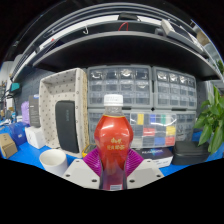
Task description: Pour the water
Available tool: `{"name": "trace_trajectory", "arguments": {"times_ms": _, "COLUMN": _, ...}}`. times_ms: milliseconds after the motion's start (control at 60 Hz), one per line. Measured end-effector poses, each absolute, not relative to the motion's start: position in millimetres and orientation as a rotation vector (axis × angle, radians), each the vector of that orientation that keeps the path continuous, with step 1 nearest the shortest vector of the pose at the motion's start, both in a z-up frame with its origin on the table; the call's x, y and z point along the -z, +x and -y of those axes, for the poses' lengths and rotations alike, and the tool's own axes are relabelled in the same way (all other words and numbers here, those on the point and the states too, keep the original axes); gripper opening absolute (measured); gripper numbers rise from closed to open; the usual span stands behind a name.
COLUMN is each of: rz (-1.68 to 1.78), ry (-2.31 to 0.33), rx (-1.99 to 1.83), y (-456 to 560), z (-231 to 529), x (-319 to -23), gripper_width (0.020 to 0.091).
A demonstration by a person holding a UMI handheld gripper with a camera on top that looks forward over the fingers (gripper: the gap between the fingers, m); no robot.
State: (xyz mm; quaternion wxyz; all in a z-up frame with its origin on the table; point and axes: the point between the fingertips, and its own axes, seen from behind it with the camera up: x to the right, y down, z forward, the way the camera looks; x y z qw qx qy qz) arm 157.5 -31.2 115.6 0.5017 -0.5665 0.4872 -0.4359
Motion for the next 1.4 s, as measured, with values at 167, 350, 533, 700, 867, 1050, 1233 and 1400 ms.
{"name": "trace_trajectory", "arguments": {"times_ms": 167, "rz": -1.130, "ry": -1.397, "rx": 1.100, "y": 157.2, "z": 19.7, "x": -103.8, "gripper_width": 0.0280}}
{"name": "trace_trajectory", "arguments": {"times_ms": 350, "rz": -1.177, "ry": -1.385, "rx": 1.071, "y": 156.9, "z": 23.6, "x": -104.2, "gripper_width": 0.0397}}
{"name": "trace_trajectory", "arguments": {"times_ms": 533, "rz": -1.244, "ry": -1.425, "rx": 1.052, "y": 143.8, "z": 29.0, "x": -93.5, "gripper_width": 0.0753}}
{"name": "trace_trajectory", "arguments": {"times_ms": 700, "rz": -1.277, "ry": -1.378, "rx": 1.039, "y": 95.1, "z": 34.5, "x": -110.7, "gripper_width": 0.0806}}
{"name": "trace_trajectory", "arguments": {"times_ms": 867, "rz": -1.312, "ry": -1.318, "rx": 1.033, "y": 18.7, "z": 40.1, "x": -131.4, "gripper_width": 0.0820}}
{"name": "trace_trajectory", "arguments": {"times_ms": 1050, "rz": -1.361, "ry": -1.301, "rx": 1.106, "y": -51.2, "z": 55.5, "x": -138.5, "gripper_width": 0.0820}}
{"name": "trace_trajectory", "arguments": {"times_ms": 1233, "rz": -1.369, "ry": -1.304, "rx": 1.176, "y": -91.3, "z": 66.3, "x": -143.2, "gripper_width": 0.0844}}
{"name": "trace_trajectory", "arguments": {"times_ms": 1400, "rz": -1.366, "ry": -1.308, "rx": 1.169, "y": -109.0, "z": 69.3, "x": -147.5, "gripper_width": 0.0841}}
